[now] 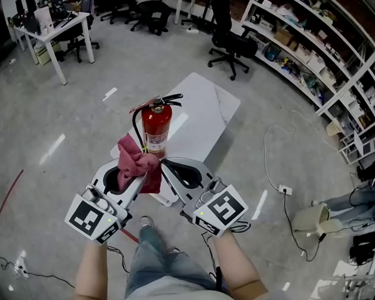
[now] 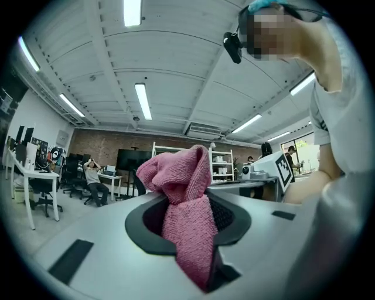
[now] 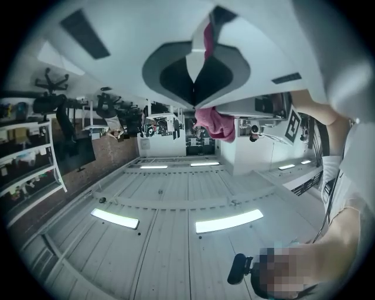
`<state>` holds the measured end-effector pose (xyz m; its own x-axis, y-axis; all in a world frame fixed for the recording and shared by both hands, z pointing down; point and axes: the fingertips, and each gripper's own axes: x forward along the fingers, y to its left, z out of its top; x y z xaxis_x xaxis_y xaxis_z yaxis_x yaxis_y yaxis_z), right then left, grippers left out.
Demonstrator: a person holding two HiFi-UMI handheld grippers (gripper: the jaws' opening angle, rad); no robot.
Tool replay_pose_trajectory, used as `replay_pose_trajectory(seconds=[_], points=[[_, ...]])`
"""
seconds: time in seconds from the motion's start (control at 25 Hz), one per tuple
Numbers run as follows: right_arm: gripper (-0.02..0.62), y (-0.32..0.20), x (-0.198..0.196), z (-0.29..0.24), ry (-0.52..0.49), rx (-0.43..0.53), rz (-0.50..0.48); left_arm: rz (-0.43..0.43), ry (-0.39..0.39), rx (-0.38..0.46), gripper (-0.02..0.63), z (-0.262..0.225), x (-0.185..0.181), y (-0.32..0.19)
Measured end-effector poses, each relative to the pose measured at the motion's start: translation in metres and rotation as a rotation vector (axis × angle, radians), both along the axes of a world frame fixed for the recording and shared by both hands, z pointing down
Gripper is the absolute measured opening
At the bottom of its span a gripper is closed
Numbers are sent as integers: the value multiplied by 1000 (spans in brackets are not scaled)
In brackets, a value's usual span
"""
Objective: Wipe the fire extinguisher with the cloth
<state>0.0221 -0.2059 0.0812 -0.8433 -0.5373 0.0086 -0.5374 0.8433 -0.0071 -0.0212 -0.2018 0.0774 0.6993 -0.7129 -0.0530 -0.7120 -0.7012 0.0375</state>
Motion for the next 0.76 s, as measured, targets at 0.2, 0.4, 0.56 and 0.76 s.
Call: replay_pose_trajectory(seconds=[0.2,0.4,0.56,0.76], points=[[9,14,-3,-7,-14,-18,7,7,-8,9,114,-13,-2,13],[9,14,0,-18,-3,-8,16,17,0,11,114,-20,3,15],[9,17,1,-20,9,3,12,18,33,7,114,-25,3,17],[9,21,4,-29,21,22,22,21,33,32,114,-38,5,22]])
